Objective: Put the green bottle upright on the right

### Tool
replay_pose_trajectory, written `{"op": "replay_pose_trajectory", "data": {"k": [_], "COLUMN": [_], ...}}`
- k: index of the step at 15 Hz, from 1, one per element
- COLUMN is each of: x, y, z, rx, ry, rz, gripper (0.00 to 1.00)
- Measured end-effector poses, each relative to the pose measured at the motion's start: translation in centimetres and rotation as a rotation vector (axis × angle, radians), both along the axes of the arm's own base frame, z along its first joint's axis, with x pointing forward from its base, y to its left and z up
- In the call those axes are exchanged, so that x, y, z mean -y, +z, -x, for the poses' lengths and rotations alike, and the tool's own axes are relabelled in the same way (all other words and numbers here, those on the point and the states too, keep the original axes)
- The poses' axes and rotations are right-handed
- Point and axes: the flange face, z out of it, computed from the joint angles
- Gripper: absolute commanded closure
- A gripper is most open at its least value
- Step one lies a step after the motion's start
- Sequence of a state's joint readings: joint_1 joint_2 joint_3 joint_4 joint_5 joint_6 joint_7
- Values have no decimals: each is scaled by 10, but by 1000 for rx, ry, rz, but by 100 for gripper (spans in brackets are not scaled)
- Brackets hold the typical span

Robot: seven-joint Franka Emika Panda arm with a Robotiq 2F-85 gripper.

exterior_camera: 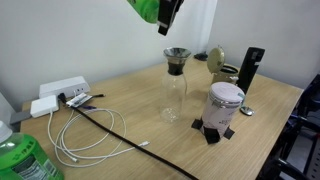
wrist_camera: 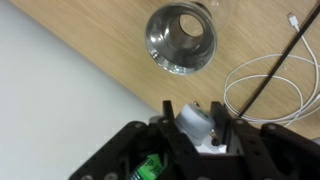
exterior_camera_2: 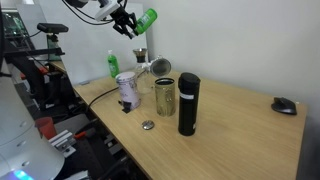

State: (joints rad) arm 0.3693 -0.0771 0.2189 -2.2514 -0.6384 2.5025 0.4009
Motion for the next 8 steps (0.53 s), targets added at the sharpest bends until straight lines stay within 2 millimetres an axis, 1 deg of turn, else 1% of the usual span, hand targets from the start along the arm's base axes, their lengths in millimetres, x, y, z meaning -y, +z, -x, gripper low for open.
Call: {"op": "replay_pose_trajectory", "data": {"k": [2,6,8], "x": [14,49,61], "y": [13,49,63], "z": [3,11,17], "rx": [-5,-1,-6], "ry": [-44,-155,-193], "rz": [54,153,193], "gripper": [84,84,84]}}
